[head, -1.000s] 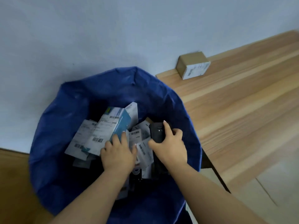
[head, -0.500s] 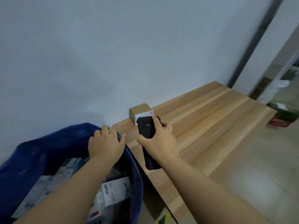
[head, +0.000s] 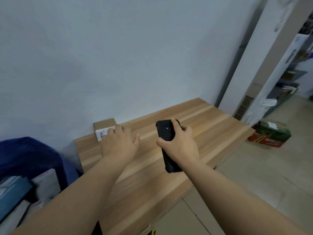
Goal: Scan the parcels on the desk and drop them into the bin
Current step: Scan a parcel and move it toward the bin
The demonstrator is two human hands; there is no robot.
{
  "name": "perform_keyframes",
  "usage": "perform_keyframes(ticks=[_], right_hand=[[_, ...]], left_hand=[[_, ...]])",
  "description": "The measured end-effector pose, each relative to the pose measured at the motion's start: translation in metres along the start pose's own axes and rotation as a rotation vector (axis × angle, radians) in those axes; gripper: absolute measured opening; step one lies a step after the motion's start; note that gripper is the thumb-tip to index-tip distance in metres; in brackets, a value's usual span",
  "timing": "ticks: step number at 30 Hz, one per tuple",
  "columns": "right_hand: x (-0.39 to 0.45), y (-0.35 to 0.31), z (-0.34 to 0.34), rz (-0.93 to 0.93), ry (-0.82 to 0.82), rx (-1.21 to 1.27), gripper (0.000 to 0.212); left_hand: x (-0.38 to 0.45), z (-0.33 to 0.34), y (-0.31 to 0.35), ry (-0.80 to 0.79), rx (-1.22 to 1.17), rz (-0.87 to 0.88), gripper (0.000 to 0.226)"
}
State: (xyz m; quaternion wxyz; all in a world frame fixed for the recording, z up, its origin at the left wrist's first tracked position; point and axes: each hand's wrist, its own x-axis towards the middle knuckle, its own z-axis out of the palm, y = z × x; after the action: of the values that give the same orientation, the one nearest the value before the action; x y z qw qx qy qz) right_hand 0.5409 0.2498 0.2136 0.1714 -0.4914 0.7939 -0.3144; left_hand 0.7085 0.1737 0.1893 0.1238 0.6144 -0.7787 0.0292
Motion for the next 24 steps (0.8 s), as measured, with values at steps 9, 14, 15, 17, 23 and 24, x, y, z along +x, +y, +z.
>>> perform_keyframes(ticks=[9,14,15,17,23,24], right_hand=[[0.080,0.108,-0.087,0.172,0.131,0.004,0.086],[0.144,0.151,-0.119,0.246,0.175,-0.002,0.086],[0.157,0.157,-0.124,0.252,0.177,-0.013,0.085],[0.182,0.169,-0.135,0.261,0.203,-0.015,0.085],[0.254,0.177,-0.132,0.248,0.115,-0.023,0.085],[0.270,0.173,-0.127,0.218,0.093,-0.027,0.084]], left_hand=[[0.080,0.032,0.136,-0.022,0.025,0.227,0.059],[0.137,0.052,0.215,-0.042,-0.006,0.327,0.059],[0.146,0.057,0.226,-0.045,-0.002,0.336,0.058],[0.164,0.064,0.242,-0.048,0.009,0.350,0.058],[0.212,0.083,0.236,-0.081,0.019,0.241,0.058],[0.221,0.084,0.230,-0.077,0.026,0.203,0.058]])
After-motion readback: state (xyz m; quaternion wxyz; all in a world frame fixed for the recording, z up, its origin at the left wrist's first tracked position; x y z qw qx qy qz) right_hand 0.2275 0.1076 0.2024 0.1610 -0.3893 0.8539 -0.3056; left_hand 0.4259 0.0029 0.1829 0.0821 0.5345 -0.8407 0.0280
